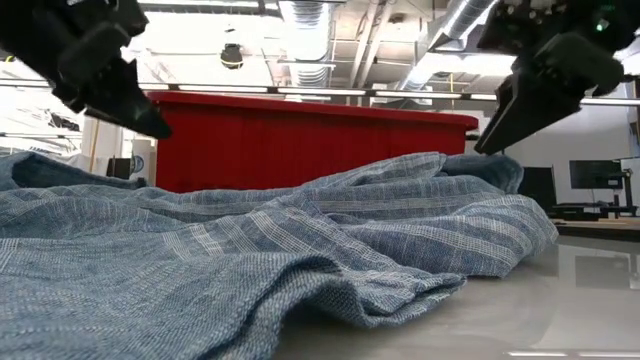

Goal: Fold Laundry from Bin
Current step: Fold the patterned blue shirt

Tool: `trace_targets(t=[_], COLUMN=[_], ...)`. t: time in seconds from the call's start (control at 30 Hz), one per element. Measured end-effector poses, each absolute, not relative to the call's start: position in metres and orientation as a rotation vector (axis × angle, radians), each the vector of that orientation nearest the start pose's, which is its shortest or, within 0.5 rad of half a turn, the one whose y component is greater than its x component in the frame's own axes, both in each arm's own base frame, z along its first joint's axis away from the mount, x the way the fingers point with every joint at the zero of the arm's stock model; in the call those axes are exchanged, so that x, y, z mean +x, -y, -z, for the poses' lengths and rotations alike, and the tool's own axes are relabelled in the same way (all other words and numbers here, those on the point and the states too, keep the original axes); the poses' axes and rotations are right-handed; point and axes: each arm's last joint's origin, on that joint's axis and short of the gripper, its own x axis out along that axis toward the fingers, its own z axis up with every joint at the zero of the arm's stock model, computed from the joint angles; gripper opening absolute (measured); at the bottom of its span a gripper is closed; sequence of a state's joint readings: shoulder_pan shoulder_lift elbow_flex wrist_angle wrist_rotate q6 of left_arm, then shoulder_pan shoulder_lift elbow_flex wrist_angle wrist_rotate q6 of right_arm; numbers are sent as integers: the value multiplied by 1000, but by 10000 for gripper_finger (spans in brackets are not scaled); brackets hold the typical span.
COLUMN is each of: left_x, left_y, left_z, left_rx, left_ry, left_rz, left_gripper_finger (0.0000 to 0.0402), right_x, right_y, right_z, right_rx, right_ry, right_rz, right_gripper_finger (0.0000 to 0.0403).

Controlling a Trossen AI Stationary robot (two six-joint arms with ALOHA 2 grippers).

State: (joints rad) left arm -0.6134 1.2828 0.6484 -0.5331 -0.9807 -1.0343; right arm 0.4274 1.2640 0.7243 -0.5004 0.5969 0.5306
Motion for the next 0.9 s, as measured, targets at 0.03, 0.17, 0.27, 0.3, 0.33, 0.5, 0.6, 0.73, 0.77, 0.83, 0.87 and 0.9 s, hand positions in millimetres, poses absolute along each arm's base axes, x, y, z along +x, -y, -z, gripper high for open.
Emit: trace_targets(t=[0.03, 0.17, 0.27, 0.3, 0.33, 0.5, 0.6, 0.73, 0.77, 0.83, 0.87, 0.9], left_x=[185, 183, 181, 181, 181, 183, 183, 184, 184, 184, 184, 184], left_y=[101, 100, 98, 97, 97, 93, 92, 92, 93, 93, 93, 93], left_z=[-181, -174, -171, -170, -170, -168, -168, -169, -169, -168, -168, -168], left_rx=[-138, -158, -168, -174, -180, -193, -193, -199, -203, -206, -207, -207], left_ry=[-535, -528, -525, -524, -522, -534, -534, -531, -532, -541, -542, -542], left_rz=[-669, -672, -684, -689, -694, -708, -711, -709, -706, -697, -696, -696], left_gripper_finger=[146, 146, 146, 146, 146, 146, 146, 146, 146, 146, 146, 146], right_x=[213, 213, 213, 212, 212, 211, 213, 222, 224, 228, 230, 232], right_y=[-79, -79, -82, -83, -86, -95, -94, -91, -91, -90, -90, -91], right_z=[-199, -189, -187, -187, -188, -189, -183, -164, -158, -148, -145, -144], right_rx=[-14, 9, 9, 0, -7, -41, -76, -120, -132, -154, -172, -186], right_ry=[-817, -778, -768, -768, -760, -735, -746, -813, -829, -837, -842, -844], right_rz=[387, 372, 357, 346, 331, 292, 332, 373, 386, 442, 468, 481], right_gripper_finger=[265, 265, 265, 265, 265, 265, 265, 265, 265, 258, 248, 234])
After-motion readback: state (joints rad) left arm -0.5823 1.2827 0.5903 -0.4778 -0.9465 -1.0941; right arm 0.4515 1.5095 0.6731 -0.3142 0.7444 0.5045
